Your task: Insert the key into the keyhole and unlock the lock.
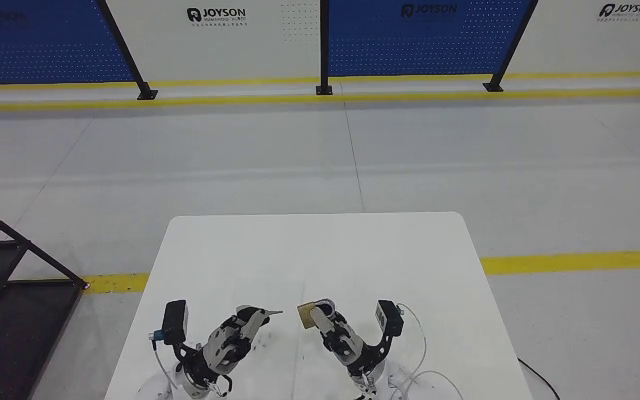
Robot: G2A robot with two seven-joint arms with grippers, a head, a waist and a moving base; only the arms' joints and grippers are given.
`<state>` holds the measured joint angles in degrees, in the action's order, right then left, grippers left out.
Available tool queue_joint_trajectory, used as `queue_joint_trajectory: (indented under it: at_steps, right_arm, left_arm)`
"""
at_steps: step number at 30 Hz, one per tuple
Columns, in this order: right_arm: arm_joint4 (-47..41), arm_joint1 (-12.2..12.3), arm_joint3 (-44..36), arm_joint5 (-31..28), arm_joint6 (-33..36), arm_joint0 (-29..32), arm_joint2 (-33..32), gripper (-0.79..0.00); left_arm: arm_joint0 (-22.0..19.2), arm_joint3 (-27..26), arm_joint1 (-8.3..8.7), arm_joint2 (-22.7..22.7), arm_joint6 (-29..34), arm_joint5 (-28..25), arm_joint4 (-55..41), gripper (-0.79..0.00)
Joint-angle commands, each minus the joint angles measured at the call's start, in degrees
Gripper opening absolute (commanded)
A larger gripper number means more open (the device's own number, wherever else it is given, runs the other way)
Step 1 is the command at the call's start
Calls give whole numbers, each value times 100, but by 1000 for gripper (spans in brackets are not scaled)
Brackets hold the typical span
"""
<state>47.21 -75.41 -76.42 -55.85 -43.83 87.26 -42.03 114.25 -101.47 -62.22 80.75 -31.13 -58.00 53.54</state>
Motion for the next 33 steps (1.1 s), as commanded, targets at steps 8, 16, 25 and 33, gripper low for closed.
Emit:
queue_joint_trajectory:
  at_steps: [8, 16, 25, 33]
  right_arm:
    - [-643, -86, -135, -166, 1, 42, 60, -785]
    - [-524, -306, -234, 119, -580, 119, -32, -785]
    - [-104, -506, -229, 295, -756, 276, -174, -785]
    - [14, -620, -97, 233, -694, 287, -297, -785]
  left_arm:
    - [-97, -8, -71, -323, -19, 396, -248, -785]
    - [-322, 249, -189, -900, -372, 276, -318, -785]
    - [-493, 409, -285, -1167, -707, 283, -385, -785]
    - [-620, 529, -353, -1344, -746, 425, -416, -785]
